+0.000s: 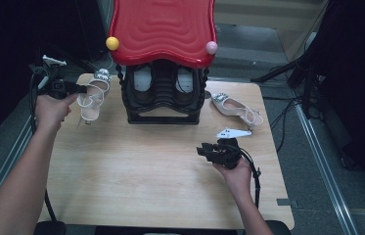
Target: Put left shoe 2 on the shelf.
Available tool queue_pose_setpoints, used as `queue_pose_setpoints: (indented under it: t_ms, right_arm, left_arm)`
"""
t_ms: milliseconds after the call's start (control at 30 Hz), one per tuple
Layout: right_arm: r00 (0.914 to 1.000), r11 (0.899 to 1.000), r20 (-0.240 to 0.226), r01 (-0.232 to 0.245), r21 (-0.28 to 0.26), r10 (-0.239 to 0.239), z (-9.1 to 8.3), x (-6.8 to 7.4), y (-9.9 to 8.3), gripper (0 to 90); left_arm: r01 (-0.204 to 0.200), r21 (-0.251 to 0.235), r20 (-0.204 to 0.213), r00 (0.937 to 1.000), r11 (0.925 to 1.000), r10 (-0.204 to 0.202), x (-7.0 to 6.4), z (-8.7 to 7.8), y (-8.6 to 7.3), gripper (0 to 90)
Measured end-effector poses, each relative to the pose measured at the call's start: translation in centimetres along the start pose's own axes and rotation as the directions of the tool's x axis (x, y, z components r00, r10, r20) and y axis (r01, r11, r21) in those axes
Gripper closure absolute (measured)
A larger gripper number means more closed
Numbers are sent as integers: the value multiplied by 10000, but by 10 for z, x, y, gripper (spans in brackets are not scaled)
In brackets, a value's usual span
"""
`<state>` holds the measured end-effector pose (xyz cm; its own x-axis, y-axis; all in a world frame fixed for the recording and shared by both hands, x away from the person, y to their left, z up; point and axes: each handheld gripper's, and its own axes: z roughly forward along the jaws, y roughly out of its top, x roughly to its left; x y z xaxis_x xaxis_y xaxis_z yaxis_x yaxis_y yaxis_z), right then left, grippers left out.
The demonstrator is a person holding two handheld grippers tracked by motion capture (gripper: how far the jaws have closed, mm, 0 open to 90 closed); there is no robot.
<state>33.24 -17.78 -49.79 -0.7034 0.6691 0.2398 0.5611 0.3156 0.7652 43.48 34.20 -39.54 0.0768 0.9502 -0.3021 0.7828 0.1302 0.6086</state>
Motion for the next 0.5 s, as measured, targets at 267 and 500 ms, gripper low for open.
queue_pose_setpoints:
  t_ms: [267,500]
  right_arm:
    - [9999,10000,-137,70,-17,-71,3,0,4,669]
    - [9999,10000,-151,78,29,-78,4,0,4,669]
  left_arm:
    - [54,-316,249,9997,9995,-47,-17,-30,23,841]
    - [-99,-698,339,9993,9975,123,-33,-57,45,840]
